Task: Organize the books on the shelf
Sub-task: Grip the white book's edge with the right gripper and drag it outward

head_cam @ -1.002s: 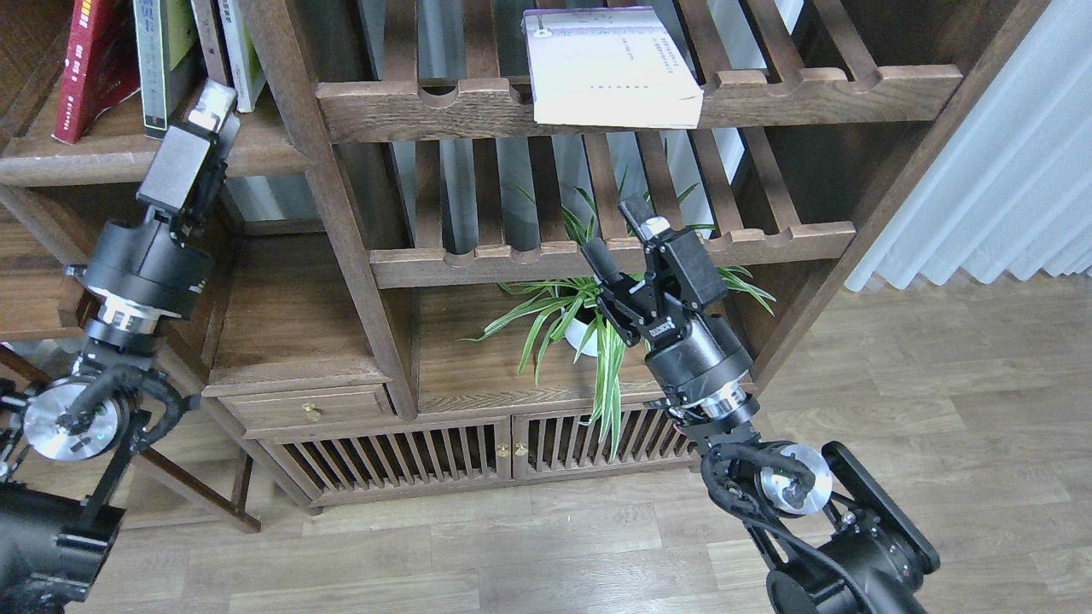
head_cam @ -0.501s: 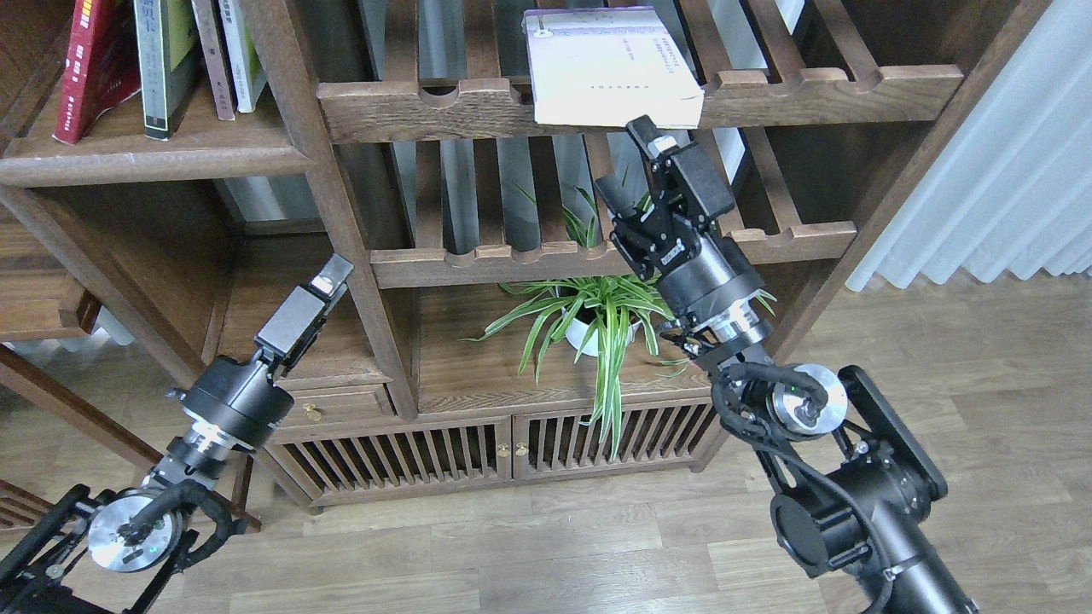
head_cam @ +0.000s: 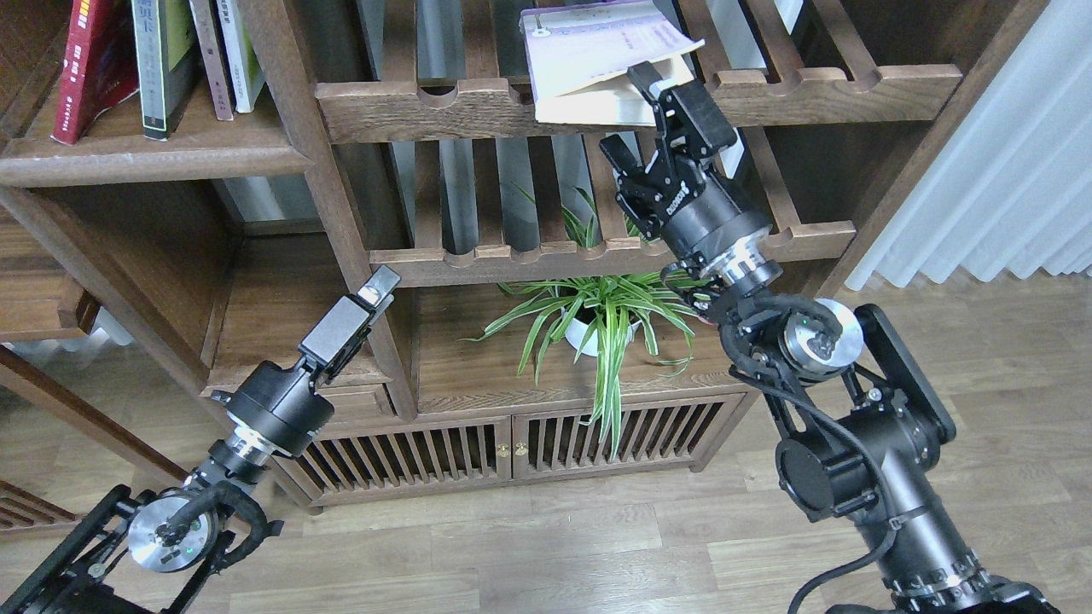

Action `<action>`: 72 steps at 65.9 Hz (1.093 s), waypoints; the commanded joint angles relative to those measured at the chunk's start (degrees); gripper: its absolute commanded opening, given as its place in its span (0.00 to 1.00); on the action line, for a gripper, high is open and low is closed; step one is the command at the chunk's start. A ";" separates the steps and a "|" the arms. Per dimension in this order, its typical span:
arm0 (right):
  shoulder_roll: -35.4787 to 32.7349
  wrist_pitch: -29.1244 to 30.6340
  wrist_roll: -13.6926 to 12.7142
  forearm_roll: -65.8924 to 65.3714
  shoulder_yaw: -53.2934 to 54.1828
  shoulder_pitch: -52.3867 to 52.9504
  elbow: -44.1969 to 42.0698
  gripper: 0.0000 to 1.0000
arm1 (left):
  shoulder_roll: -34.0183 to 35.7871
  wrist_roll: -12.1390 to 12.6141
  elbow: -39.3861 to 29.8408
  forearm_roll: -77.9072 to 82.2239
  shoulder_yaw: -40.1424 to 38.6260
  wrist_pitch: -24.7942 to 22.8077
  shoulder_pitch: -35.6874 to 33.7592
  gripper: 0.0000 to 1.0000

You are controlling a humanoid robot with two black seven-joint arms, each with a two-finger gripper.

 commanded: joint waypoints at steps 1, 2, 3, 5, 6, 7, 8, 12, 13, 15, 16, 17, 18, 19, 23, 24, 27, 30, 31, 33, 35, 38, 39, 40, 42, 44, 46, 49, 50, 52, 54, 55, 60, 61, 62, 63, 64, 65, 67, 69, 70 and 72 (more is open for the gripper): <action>0.00 -0.22 0.14 0.01 0.01 -0.35 -0.02 0.99 | -0.01 0.00 0.00 0.00 -0.28 0.00 -0.07 0.77; 0.00 -0.04 0.14 0.01 0.01 -0.44 -0.02 0.99 | -0.01 0.00 0.00 0.00 -0.28 0.00 -0.07 0.77; 0.00 0.22 0.14 0.01 0.01 -0.61 -0.02 0.99 | -0.01 0.00 0.00 0.00 -0.37 0.00 -0.07 0.77; 0.00 0.40 0.14 0.18 0.01 -1.05 0.07 0.99 | -0.01 0.00 0.00 0.00 -0.45 0.00 -0.07 0.77; 0.00 0.58 0.14 0.27 0.01 -1.49 0.16 0.99 | -0.01 0.00 0.00 0.00 -0.54 0.00 -0.07 0.77; 0.00 0.66 0.14 0.27 0.01 -1.76 0.25 0.99 | -0.01 0.00 0.00 0.00 -0.63 0.00 -0.07 0.77; 0.00 0.93 0.14 0.27 0.01 -2.02 0.25 0.99 | -0.01 0.00 0.00 0.00 -0.63 0.00 -0.07 0.77; 0.00 2.07 0.14 0.27 -0.08 -2.64 0.33 0.99 | -0.01 0.00 0.00 0.00 -0.72 0.00 -0.16 0.77; 0.00 2.51 0.14 0.27 -0.08 -2.81 0.42 0.99 | -0.01 0.00 0.00 0.00 -0.81 0.00 -0.16 0.77; 0.00 2.86 0.14 0.27 -0.08 -2.99 0.51 0.99 | -0.01 0.00 0.00 0.00 -0.81 0.00 -0.25 0.77; 0.00 2.95 0.14 0.36 -0.08 -3.16 0.60 0.99 | -0.01 0.00 0.00 0.00 -0.81 0.00 -0.25 0.77; 0.00 3.12 0.14 0.36 -0.17 -3.51 0.77 0.99 | -0.01 0.00 0.00 0.00 -0.81 0.00 -0.25 0.77; 0.00 3.21 0.14 0.36 -0.17 -3.69 0.86 0.99 | -0.01 0.00 0.00 0.00 -0.81 0.00 -0.25 0.77; 0.00 3.21 0.14 0.36 -0.17 -3.87 1.04 0.99 | -0.01 0.00 0.00 0.00 -0.81 0.00 -0.25 0.77; 0.00 3.48 0.14 0.36 -0.17 -4.22 1.56 0.99 | -0.01 0.00 0.00 0.00 -0.81 0.00 -0.25 0.77; 0.00 3.57 0.14 0.36 -0.17 -4.31 1.57 0.99 | -0.01 0.00 0.00 0.00 -0.81 0.00 -0.25 0.77; 0.00 4.00 0.14 0.36 -0.26 -4.31 1.92 0.99 | -0.01 0.00 0.00 0.00 -0.81 0.00 -0.25 0.77; 0.00 4.53 0.14 0.36 -0.61 -4.40 2.09 0.99 | -0.01 0.00 0.00 0.00 -0.81 0.00 -0.25 0.77; 0.00 4.71 0.14 0.36 -0.78 -4.48 2.09 0.99 | -0.01 0.00 0.00 0.00 -0.81 0.00 -0.25 0.77; 0.00 4.80 0.14 0.36 -0.79 -4.57 2.18 0.99 | -0.01 0.00 0.00 0.00 -0.81 0.00 -0.25 0.77; 0.00 4.71 0.14 0.36 -0.87 -4.57 2.18 0.99 | -0.01 0.00 0.00 0.00 -0.81 0.00 -0.34 0.76; 0.00 3.92 0.14 0.27 -0.87 -4.05 2.09 0.99 | -0.01 0.00 0.00 0.00 -0.89 0.00 -0.43 0.76; 0.00 3.74 0.14 0.27 -0.87 -3.78 2.01 0.99 | -0.10 0.00 0.00 0.00 -0.89 0.00 -0.51 0.76; 0.00 3.57 0.14 0.27 -0.87 -3.69 2.00 0.99 | -0.10 0.00 0.00 0.00 -0.89 0.00 -0.51 0.76; 0.00 2.96 0.14 0.36 -0.87 -3.26 2.00 0.99 | -0.10 0.00 0.00 0.00 -0.89 0.00 -0.60 0.76; 0.00 2.51 0.14 0.36 -0.87 -2.99 1.92 0.99 | -0.10 -0.09 0.00 0.00 -0.89 0.00 -0.60 0.76; 0.00 1.64 0.14 0.27 -0.87 -2.46 1.83 0.99 | -0.10 0.00 0.00 0.00 -0.89 0.00 -0.60 0.76; 0.00 0.32 0.14 0.27 -0.79 -1.85 1.74 0.98 | -0.10 -0.09 0.00 0.00 -0.89 0.00 -0.60 0.76; 0.00 -0.64 0.14 0.27 -0.79 -1.32 1.57 0.98 | -0.18 -0.09 0.00 0.00 -0.89 0.00 -0.60 0.76; 0.00 -1.35 0.14 0.27 -0.79 -0.88 1.48 0.98 | -0.19 -0.09 0.00 0.00 -0.89 0.00 -0.60 0.77; 0.00 -2.67 0.14 0.27 -0.79 -0.18 1.13 0.98 | -0.27 -0.09 0.00 0.00 -0.89 0.00 -0.60 0.77; 0.00 -3.11 0.14 0.27 -0.70 0.00 1.04 0.98 | -0.27 -0.09 0.09 0.00 -0.89 0.00 -0.60 0.77; 0.00 -5.92 0.14 0.27 -0.35 1.40 0.25 0.98 | -0.36 -0.09 0.09 0.00 -0.98 0.00 -0.69 0.77; 0.00 -6.19 0.14 0.27 -0.26 1.58 0.16 0.98 | -0.36 -0.09 0.09 0.00 -0.98 0.00 -0.69 0.77; 0.00 -6.36 0.14 0.27 -0.26 1.67 0.07 0.98 | -0.36 -0.09 0.09 0.00 -0.98 0.00 -0.69 0.77; 0.00 -6.71 0.14 0.27 -0.17 1.93 0.07 0.98 | -0.36 -0.09 0.09 0.00 -1.07 0.00 -0.69 0.77; 0.00 -6.80 0.14 0.27 -0.17 2.19 -0.02 0.98 | -0.27 -0.09 0.09 0.00 -1.07 0.00 -0.69 0.77; 0.00 -6.89 0.14 0.27 -0.17 2.28 -0.02 0.98 | -0.27 -0.09 0.09 0.00 -1.07 0.00 -0.69 0.77; 0.00 -6.89 0.14 0.27 -0.17 2.55 -0.10 0.98 | -0.27 -0.09 0.00 0.00 -1.07 0.00 -0.69 0.77; 0.00 -6.98 0.14 0.27 -0.17 2.63 -0.10 0.97 | -0.27 -0.09 0.00 0.00 -1.07 0.00 -0.69 0.77; 0.00 -6.98 0.14 0.27 -0.17 2.64 -0.10 0.97 | -0.27 -0.09 0.00 0.00 -1.07 0.00 -0.69 0.77; 0.00 -6.98 0.14 0.18 -0.08 2.72 -0.10 0.96 | -0.36 -0.09 0.00 0.00 -1.07 0.00 -0.69 0.77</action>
